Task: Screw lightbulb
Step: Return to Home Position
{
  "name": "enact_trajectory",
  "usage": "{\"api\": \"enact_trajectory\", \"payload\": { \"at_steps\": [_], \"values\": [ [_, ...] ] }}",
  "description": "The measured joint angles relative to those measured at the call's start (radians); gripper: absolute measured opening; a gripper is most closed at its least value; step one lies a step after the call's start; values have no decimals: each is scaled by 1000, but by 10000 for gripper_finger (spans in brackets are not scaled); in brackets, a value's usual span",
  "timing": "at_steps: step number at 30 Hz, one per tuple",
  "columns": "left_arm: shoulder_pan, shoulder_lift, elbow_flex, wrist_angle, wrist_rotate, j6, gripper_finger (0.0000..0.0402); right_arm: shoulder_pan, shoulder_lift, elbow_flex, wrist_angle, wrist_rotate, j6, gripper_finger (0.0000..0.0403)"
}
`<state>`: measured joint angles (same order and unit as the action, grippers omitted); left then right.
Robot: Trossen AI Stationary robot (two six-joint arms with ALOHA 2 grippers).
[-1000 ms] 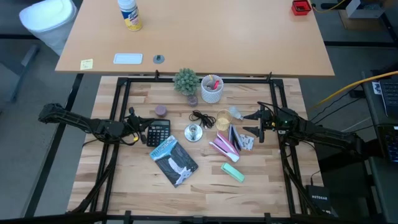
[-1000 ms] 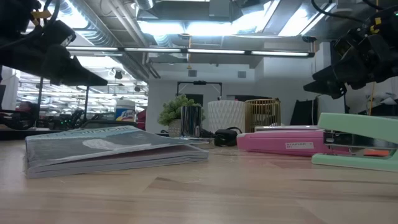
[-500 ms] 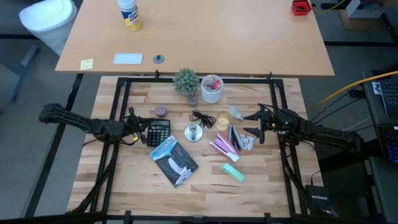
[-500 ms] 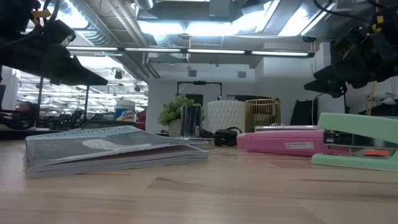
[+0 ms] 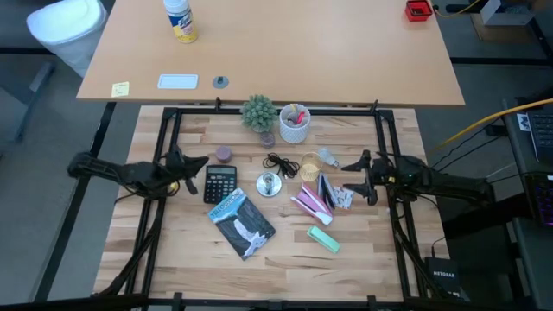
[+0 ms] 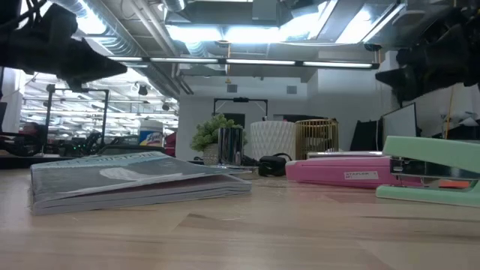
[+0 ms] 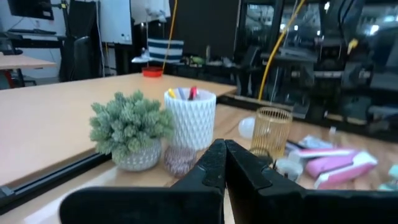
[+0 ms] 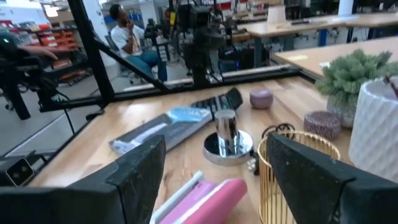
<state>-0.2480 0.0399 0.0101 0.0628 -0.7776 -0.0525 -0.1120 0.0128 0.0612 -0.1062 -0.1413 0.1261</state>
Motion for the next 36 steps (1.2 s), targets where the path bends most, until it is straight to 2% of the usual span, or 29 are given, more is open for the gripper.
{"api": "enact_trajectory", "payload": {
  "at_steps": [3,36],
  "values": [
    [0,-38,0,1,0,0,0,1,-11,0,2,0,0,285],
    [0,-31,0,0,-1,0,0,1,-11,-1,2,0,0,285]
  ]
}}
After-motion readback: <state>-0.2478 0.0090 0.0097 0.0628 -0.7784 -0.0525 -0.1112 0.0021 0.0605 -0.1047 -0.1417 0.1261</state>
